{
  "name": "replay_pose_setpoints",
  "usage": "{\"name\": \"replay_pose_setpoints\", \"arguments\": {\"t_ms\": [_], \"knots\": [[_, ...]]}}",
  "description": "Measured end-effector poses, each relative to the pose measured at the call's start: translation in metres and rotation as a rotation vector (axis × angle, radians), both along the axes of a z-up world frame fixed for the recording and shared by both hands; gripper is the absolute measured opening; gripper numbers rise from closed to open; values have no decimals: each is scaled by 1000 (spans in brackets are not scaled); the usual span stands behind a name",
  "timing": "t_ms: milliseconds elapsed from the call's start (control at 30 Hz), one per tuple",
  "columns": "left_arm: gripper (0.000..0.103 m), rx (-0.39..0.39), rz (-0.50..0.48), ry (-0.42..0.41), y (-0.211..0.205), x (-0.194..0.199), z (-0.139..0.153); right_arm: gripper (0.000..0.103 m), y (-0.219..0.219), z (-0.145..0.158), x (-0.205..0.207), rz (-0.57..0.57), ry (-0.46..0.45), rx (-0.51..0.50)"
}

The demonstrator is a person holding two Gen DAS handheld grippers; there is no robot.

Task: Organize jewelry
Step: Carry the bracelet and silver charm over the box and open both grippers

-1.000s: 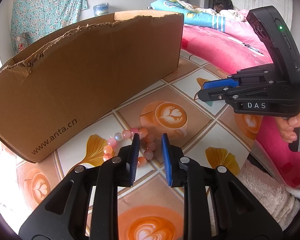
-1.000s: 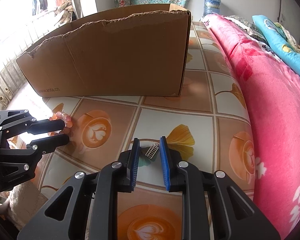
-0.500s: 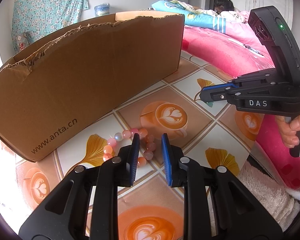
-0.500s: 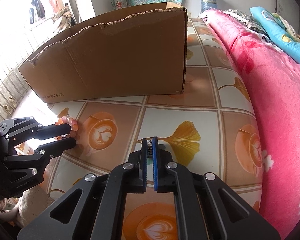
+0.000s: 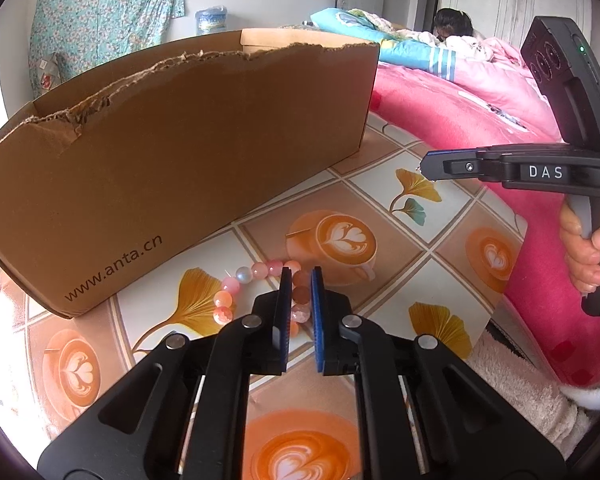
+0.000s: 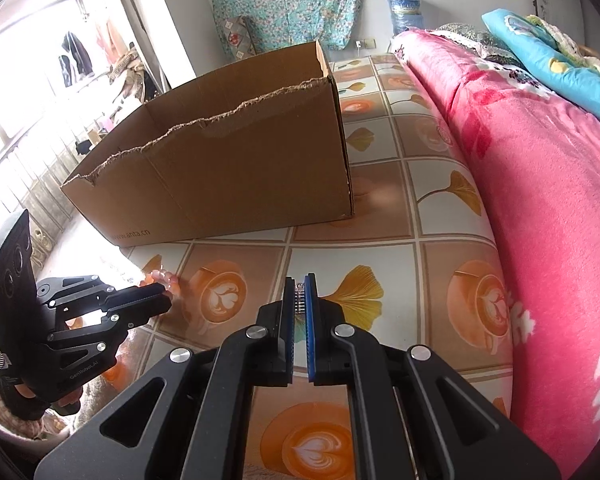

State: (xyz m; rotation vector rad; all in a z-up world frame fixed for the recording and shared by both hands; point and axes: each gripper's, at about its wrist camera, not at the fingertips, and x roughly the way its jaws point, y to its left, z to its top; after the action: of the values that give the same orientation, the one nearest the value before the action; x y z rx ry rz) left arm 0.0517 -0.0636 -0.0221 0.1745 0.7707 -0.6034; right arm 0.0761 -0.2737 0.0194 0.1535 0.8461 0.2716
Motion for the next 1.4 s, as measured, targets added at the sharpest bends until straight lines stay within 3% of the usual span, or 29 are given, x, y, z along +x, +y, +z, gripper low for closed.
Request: {"name": "replay_pose_setpoints", "arguments": {"t_ms": [367, 567, 700, 833, 933, 1033, 1233, 1400], "knots": [[8, -202, -19, -61, 34, -2, 72, 5, 9, 56, 3, 61, -159, 75], [8, -259, -45, -161, 48, 4, 129, 5, 23, 105, 29, 161, -252, 117], [8, -192, -8, -175, 54, 35, 147, 5, 37, 117, 71, 258, -171, 155], [8, -128, 35, -71, 56, 84, 136, 5, 58, 103, 117, 308, -19, 132], [8, -102, 70, 36, 62, 120, 118, 5, 72, 84, 145, 323, 75, 89], [8, -47, 108, 91, 66, 145, 96, 5, 84, 66, 163, 339, 147, 54], [8, -27, 116, 175, 70, 167, 77, 5, 96, 48, 180, 357, 222, -2], [9, 6, 132, 197, 67, 167, 75, 6, 97, 40, 187, 354, 271, 0]]}}
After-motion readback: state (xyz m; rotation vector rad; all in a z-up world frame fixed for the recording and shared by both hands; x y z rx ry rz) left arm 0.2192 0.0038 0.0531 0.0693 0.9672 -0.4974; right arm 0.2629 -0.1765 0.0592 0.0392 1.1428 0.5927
